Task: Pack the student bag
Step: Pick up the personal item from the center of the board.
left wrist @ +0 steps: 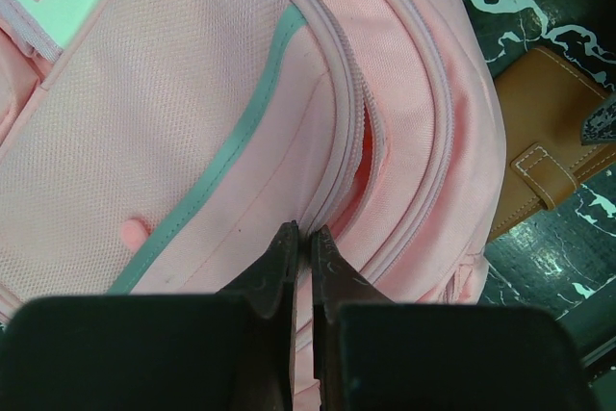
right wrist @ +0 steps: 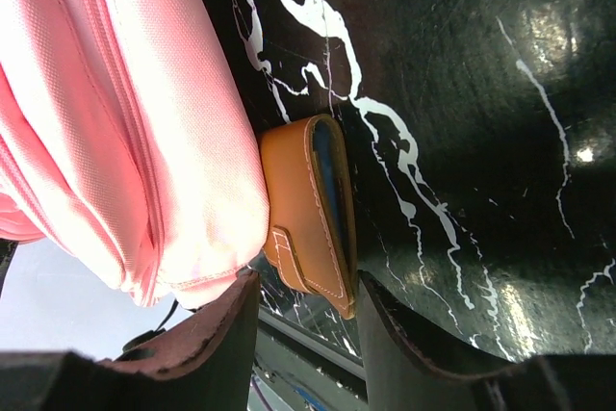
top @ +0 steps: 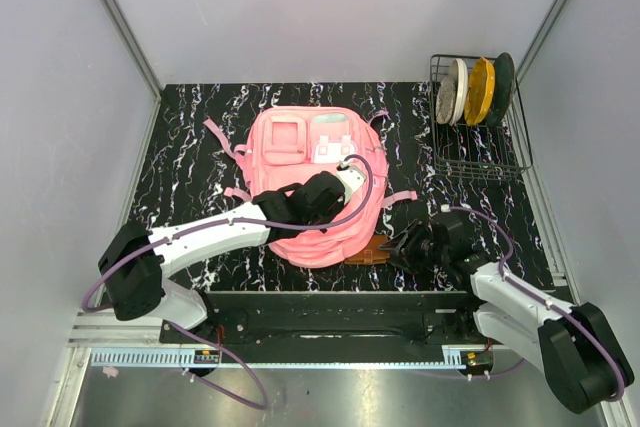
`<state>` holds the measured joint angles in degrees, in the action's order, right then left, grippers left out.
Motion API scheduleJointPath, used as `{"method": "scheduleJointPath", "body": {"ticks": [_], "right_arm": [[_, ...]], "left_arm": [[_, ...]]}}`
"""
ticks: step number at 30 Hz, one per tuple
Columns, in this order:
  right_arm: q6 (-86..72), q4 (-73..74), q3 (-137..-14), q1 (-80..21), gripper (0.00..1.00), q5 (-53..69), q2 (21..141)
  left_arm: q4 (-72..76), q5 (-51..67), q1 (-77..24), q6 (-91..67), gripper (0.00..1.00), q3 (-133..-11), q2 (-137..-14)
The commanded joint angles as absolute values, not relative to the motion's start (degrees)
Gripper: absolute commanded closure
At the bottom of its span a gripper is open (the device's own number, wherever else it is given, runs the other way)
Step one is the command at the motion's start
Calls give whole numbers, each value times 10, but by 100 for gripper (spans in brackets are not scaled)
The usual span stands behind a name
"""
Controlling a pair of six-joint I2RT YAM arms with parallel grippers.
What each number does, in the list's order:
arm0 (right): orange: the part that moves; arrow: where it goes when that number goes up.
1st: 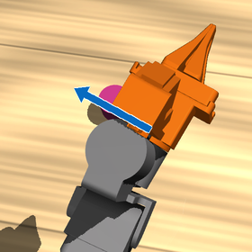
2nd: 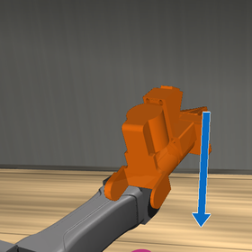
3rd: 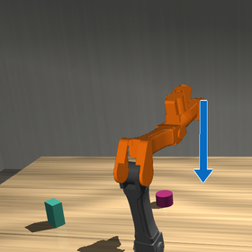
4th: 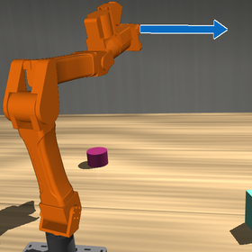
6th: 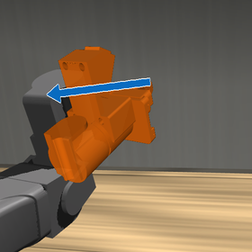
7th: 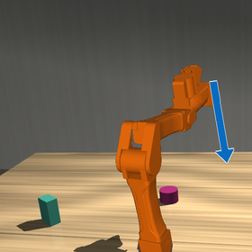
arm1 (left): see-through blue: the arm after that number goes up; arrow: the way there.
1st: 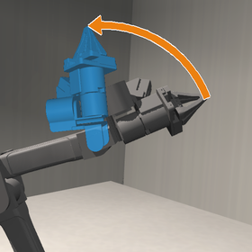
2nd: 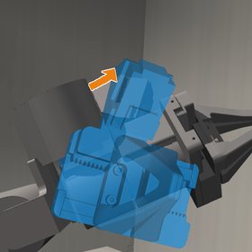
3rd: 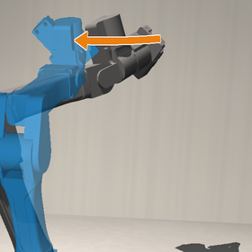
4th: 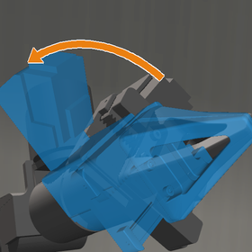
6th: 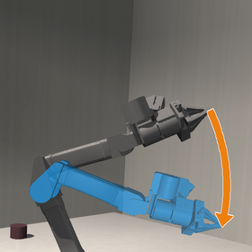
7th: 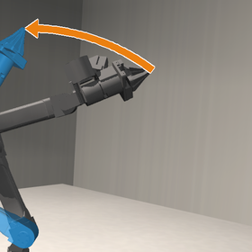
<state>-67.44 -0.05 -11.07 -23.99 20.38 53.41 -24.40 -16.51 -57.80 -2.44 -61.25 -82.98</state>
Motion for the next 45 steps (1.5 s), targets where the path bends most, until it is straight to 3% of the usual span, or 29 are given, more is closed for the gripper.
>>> {"method": "scheduleJointPath", "body": {"ticks": [1, 6, 7, 9, 14, 15, 17, 18, 32, 39, 45], "right_arm": [[-696, -84, -110, -243, 51, 212, 547], [-686, -111, -124, -243, 56, 228, 589], [-688, -122, -123, -243, 67, 235, 592], [-693, -145, -119, -243, 73, 237, 601], [-691, -141, -121, -243, 73, 229, 605], [-688, -137, -120, -243, 76, 229, 602], [-682, -120, -122, -243, 96, 223, 597], [-677, -106, -126, -243, 100, 220, 583], [-605, 281, -197, -242, 100, 64, 324], [-549, 314, -293, -243, 100, 49, 275], [-517, 288, -376, -243, 100, 97, 320]], "left_arm": [[-227, -123, -593, -59, 100, -613, -829], [-225, -126, -593, -59, 100, -615, -825], [-224, -126, -593, -59, 100, -616, -826], [-225, -126, -594, -59, 100, -617, -825], [-224, -127, -594, -62, 100, -617, -824], [-223, -127, -593, -62, 100, -617, -823], [-226, -133, -594, -63, 100, -616, -819], [-225, -138, -594, -66, 100, -616, -819], [-258, -243, -588, -75, 100, -650, -774], [-277, -265, -585, -70, 100, -687, -769], [-284, -278, -585, -67, 100, -707, -766]]}}
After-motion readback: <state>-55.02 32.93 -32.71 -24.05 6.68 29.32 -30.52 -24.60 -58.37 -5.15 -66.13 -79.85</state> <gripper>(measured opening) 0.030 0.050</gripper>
